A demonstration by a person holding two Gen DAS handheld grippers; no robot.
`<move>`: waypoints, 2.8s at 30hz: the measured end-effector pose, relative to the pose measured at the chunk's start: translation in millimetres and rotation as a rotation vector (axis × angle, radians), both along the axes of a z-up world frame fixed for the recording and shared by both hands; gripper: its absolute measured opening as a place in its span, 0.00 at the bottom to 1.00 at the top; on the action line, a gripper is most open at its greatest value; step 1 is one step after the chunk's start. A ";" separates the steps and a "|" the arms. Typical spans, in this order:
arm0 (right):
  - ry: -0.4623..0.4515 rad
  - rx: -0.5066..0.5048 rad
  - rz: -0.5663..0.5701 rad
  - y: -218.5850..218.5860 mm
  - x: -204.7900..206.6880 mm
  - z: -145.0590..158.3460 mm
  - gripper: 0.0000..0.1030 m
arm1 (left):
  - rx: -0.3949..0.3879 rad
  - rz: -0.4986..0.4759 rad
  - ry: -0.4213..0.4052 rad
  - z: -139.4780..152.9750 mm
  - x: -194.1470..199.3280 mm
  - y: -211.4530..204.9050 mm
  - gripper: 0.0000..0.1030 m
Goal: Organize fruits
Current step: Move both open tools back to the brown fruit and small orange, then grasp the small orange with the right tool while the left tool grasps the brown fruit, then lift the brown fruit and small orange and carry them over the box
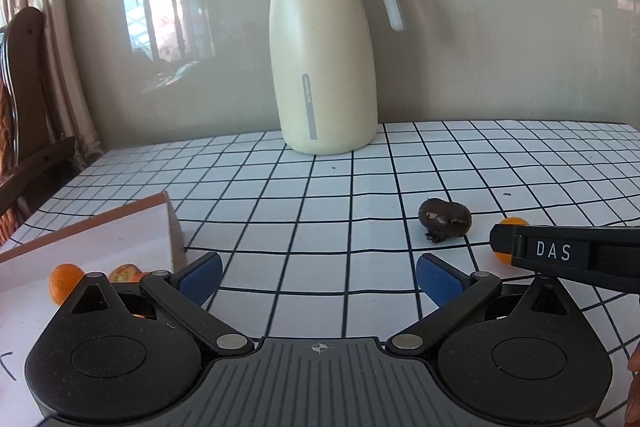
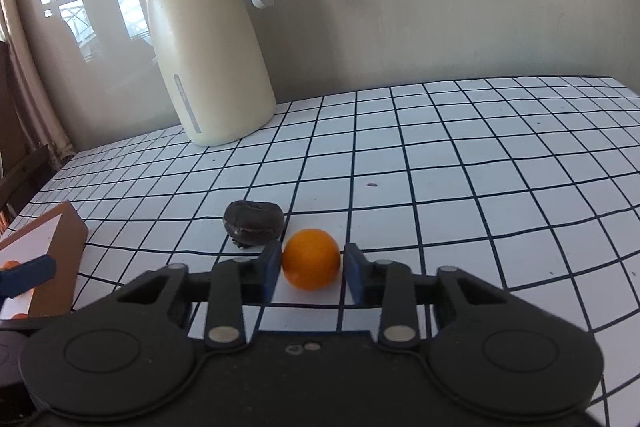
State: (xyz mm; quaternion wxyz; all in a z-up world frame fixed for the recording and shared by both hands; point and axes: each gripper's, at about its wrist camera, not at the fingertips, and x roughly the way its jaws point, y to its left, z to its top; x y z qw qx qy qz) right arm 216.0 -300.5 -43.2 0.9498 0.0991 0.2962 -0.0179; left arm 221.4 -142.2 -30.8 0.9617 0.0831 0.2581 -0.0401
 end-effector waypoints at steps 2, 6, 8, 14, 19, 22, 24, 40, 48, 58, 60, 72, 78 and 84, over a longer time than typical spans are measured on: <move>-0.001 0.003 0.010 -1.0 -0.4 -0.2 0.23 | 0.009 -0.003 0.009 -2.1 2.6 -3.3 1.00; -0.025 -0.020 -0.023 -6.8 -7.8 2.0 0.22 | -0.003 -0.014 0.023 -5.0 5.4 -9.8 1.00; -0.024 -0.029 -0.037 -13.7 -10.3 3.6 0.22 | -0.013 -0.028 0.030 -5.7 6.2 -14.9 1.00; -0.024 -0.049 -0.104 -39.2 -21.3 7.3 0.22 | -0.051 -0.057 0.032 -7.0 13.3 -33.9 1.00; -0.024 -0.049 -0.146 -56.4 -28.4 8.9 0.22 | -0.071 -0.096 0.046 -7.9 26.3 -52.2 0.83; -0.022 -0.034 -0.159 -61.8 -29.8 8.6 0.23 | -0.091 -0.104 0.072 -12.9 37.3 -58.4 0.74; -0.017 -0.025 -0.160 -63.0 -28.8 7.5 0.23 | -0.101 -0.116 0.091 -14.7 43.4 -61.7 0.73; -0.007 -0.012 -0.149 -60.0 -25.4 4.8 0.23 | -0.116 -0.139 0.114 -18.6 51.9 -70.6 0.41; -0.013 -0.017 -0.116 -54.4 -32.9 8.1 0.22 | -0.121 -0.148 0.111 -17.0 26.1 -56.2 0.41; 0.002 -0.025 -0.007 -34.1 -55.5 8.9 0.22 | -0.114 -0.142 0.105 -8.6 -21.5 -22.3 0.41; 0.005 -0.027 0.016 -28.3 -61.2 9.3 0.22 | -0.116 -0.139 0.100 -7.2 -28.6 -16.4 0.41; 0.007 -0.065 0.108 5.0 -92.4 7.9 0.22 | -0.115 -0.136 0.073 -0.1 -70.6 11.8 0.41; 0.001 -0.056 0.126 16.2 -108.2 6.6 0.22 | -0.129 -0.137 0.065 3.5 -91.3 27.5 0.41; -0.018 -0.068 0.164 34.3 -118.9 9.5 0.22 | -0.134 -0.132 0.058 8.6 -99.8 41.5 0.41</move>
